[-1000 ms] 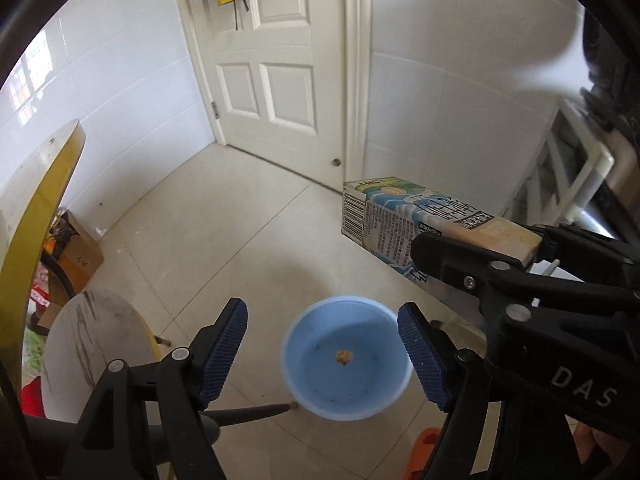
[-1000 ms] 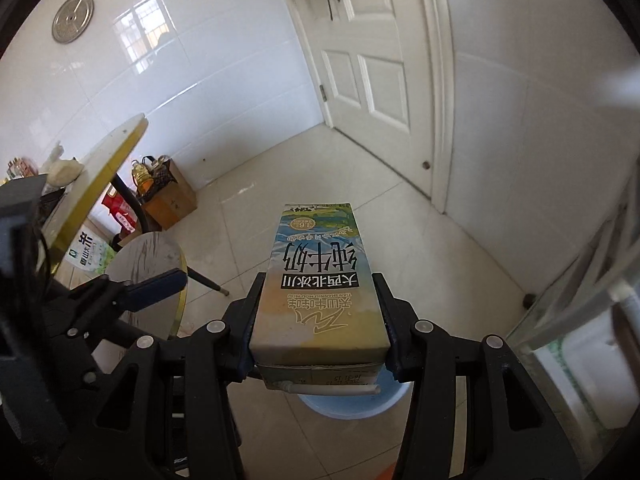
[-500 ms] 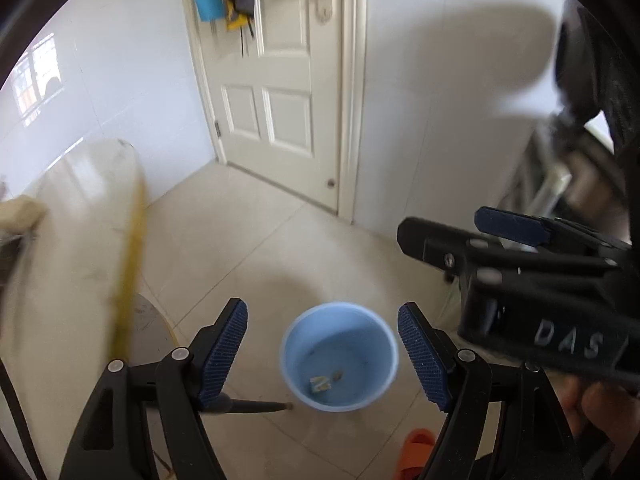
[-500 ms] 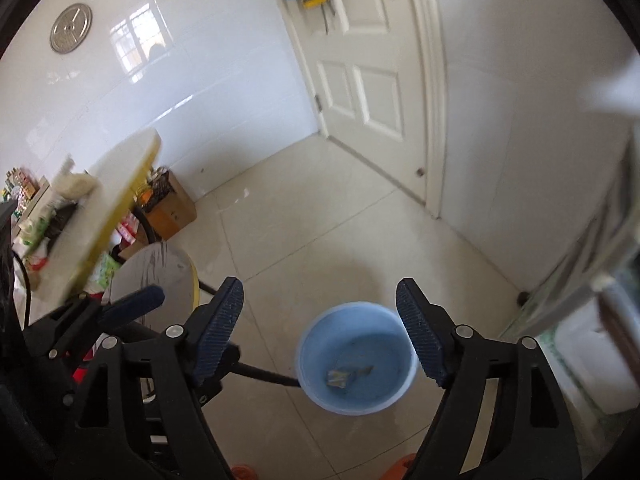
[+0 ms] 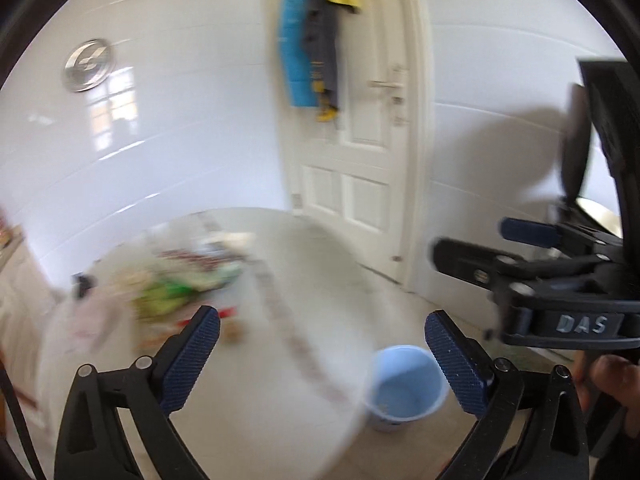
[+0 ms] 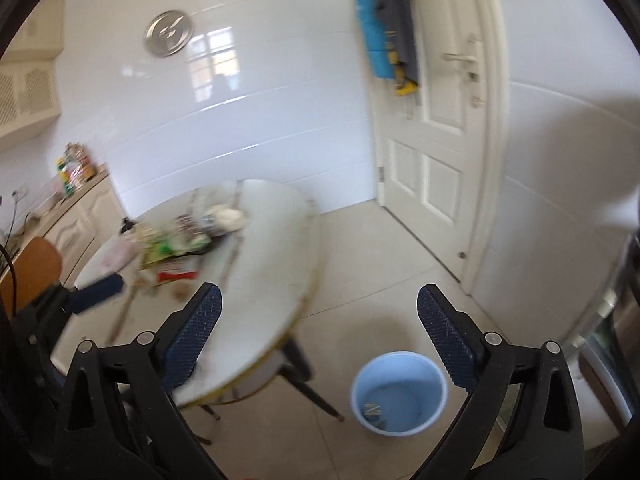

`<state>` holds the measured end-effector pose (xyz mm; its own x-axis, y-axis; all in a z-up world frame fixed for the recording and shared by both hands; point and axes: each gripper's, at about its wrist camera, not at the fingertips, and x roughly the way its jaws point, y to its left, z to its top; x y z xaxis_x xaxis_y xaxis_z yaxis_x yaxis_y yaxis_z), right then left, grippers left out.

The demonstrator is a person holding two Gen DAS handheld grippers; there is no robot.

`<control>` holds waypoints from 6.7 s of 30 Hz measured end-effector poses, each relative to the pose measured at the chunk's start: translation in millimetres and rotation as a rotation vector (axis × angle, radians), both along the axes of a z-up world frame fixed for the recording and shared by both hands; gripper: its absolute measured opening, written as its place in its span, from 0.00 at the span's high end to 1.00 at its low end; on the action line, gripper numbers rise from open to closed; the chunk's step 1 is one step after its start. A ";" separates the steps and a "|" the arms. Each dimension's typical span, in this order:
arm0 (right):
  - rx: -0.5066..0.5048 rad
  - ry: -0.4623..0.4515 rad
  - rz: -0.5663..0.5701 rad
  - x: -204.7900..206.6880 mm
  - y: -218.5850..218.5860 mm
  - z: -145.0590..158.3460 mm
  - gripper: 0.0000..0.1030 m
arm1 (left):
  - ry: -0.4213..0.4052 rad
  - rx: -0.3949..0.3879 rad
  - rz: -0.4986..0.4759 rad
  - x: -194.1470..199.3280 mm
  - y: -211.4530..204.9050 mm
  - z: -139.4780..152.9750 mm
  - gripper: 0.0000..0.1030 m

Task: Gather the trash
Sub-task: 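Move both open tools back over the table trash, then grasp the brown bread lump with the right tool while the left grasps the strawberry-print wrapper, then carry both items over the blue bucket and open both tools to drop them, then move both open tools back over the table trash, then grasp the yellow snack packet with the left tool while the right grasps the white-green red-lettered packet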

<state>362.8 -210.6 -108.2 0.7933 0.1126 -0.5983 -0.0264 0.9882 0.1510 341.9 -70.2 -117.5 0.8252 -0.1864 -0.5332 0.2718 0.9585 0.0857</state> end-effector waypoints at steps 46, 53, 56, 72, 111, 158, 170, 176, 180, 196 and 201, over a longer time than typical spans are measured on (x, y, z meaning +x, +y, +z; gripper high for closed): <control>-0.014 0.241 0.371 106.1 135.7 -93.0 0.74 | 0.341 -0.088 0.234 124.0 138.5 -57.1 0.73; 0.012 0.216 0.384 91.6 138.7 -82.1 0.74 | 0.327 -0.113 0.227 99.9 143.3 -48.7 0.82; 0.025 0.207 0.385 84.8 135.4 -77.4 0.74 | 0.334 -0.132 0.223 90.4 143.3 -47.2 0.85; 0.074 0.226 0.376 67.2 119.9 -88.8 0.74 | 0.353 -0.095 0.239 63.7 131.1 -39.1 0.78; 0.072 0.086 0.115 31.8 -13.8 -48.2 0.74 | 0.212 -0.065 -0.100 61.1 -59.4 8.0 0.58; 0.046 0.066 -0.005 -4.8 -53.2 -26.3 0.12 | 0.043 -0.019 -0.047 -7.8 -2.1 47.1 0.00; -0.024 0.093 0.163 31.6 77.6 -19.6 0.11 | 0.284 -0.149 0.335 36.3 152.7 -7.5 0.01; -0.026 0.135 0.219 56.7 102.5 -39.6 0.11 | 0.334 -0.135 0.332 85.0 143.4 -29.7 0.10; -0.025 0.151 0.229 69.5 105.9 -48.9 0.11 | 0.380 -0.131 0.326 111.0 141.8 -41.6 0.29; -0.072 0.173 0.318 143.9 148.7 -54.6 0.11 | 0.326 -0.151 0.237 107.5 183.5 -44.8 0.95; -0.104 0.196 0.362 178.4 178.1 -63.9 0.11 | 0.329 -0.180 0.207 86.4 215.3 -39.0 0.96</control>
